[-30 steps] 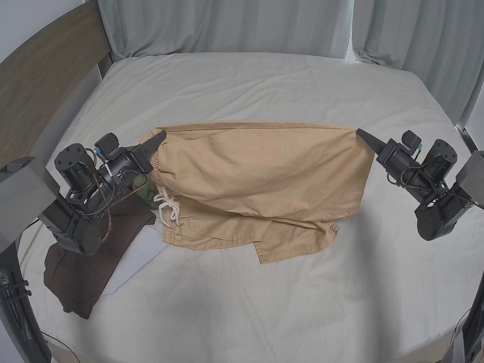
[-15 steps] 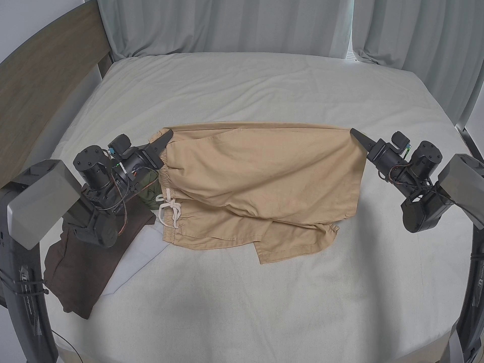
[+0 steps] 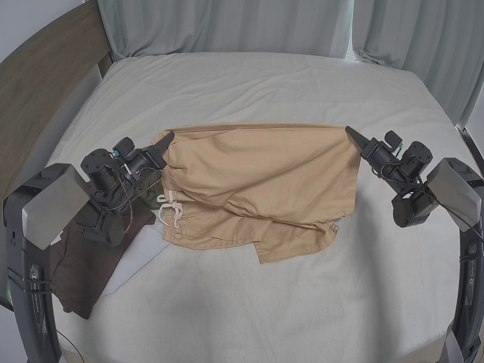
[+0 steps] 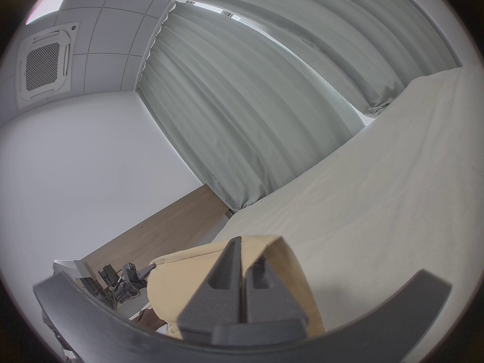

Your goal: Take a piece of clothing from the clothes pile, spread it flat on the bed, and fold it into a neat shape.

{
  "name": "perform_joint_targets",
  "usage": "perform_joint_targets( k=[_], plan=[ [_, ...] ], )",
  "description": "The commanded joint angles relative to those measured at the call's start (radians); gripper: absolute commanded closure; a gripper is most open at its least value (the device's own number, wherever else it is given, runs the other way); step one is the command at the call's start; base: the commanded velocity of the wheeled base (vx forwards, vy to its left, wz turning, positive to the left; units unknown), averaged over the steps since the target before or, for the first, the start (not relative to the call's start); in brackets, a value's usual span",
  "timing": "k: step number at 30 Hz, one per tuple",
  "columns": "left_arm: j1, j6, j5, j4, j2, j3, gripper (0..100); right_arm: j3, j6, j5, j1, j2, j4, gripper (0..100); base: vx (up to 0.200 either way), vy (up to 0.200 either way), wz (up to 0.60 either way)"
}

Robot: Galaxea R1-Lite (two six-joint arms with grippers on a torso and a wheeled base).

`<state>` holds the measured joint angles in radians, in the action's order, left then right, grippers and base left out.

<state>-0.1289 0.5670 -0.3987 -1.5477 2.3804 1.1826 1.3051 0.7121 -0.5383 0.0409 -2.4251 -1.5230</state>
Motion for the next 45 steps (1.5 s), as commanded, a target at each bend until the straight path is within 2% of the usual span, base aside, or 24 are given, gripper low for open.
perform_joint_targets(
  k=[1, 10, 15, 16, 17, 18, 27, 35, 38, 40, 42, 43, 45],
  plan=[
    [0.002, 0.001, 0.000, 0.000, 0.013, 0.008, 100, 0.023, 0.000, 0.000, 0.004, -0.028, 0.000, 100, 0.000, 0.000, 0.00],
    [0.014, 0.002, 0.000, 0.000, 0.026, 0.019, 100, 0.059, 0.000, 0.000, 0.005, -0.042, 0.015, 100, 0.000, 0.000, 0.00],
    [0.014, 0.036, 0.000, 0.000, 0.025, 0.028, 100, 0.075, 0.000, 0.001, 0.005, -0.042, 0.018, 100, 0.000, 0.000, 0.00],
    [0.015, 0.036, 0.000, 0.000, 0.026, 0.029, 0, 0.075, 0.000, 0.003, 0.005, -0.042, 0.018, 100, 0.000, 0.000, 0.00],
    [0.014, 0.036, 0.000, 0.000, 0.026, 0.031, 0, 0.077, 0.000, 0.004, 0.007, -0.042, 0.020, 100, 0.000, 0.000, 0.00],
    [0.014, 0.037, -0.002, 0.000, 0.026, 0.031, 0, 0.085, -0.002, 0.008, 0.005, -0.043, 0.024, 0, 0.000, 0.000, 0.00],
    [0.014, 0.076, 0.000, -0.002, 0.013, -0.017, 0, 0.111, -0.006, 0.011, -0.009, -0.071, 0.032, 0, 0.000, 0.000, 0.00],
    [0.017, 0.068, -0.005, -0.005, -0.098, -0.201, 0, -0.090, -0.060, 0.011, -0.015, 0.021, 0.010, 0, 0.000, 0.000, 0.00],
    [0.017, 0.067, -0.017, -0.006, -0.170, -0.307, 0, -0.216, -0.091, 0.011, -0.007, 0.080, -0.017, 0, 0.000, 0.000, 0.00],
    [0.018, 0.065, -0.046, -0.006, -0.218, -0.376, 0, -0.317, -0.120, 0.011, -0.001, 0.143, -0.017, 0, 0.000, 0.000, 0.00],
    [0.018, 0.065, -0.049, -0.006, -0.221, -0.380, 0, -0.331, -0.122, 0.009, 0.001, 0.150, -0.017, 0, 0.000, 0.000, 0.00],
    [0.020, 0.059, -0.081, -0.006, -0.267, -0.455, 0, -0.425, -0.135, 0.009, 0.016, 0.209, -0.016, 0, 0.000, 0.000, 0.00],
    [0.026, 0.044, -0.095, -0.005, -0.303, -0.512, 0, -0.503, -0.161, 0.009, 0.024, 0.251, -0.016, 0, 0.000, 0.000, 0.00]
  ],
)
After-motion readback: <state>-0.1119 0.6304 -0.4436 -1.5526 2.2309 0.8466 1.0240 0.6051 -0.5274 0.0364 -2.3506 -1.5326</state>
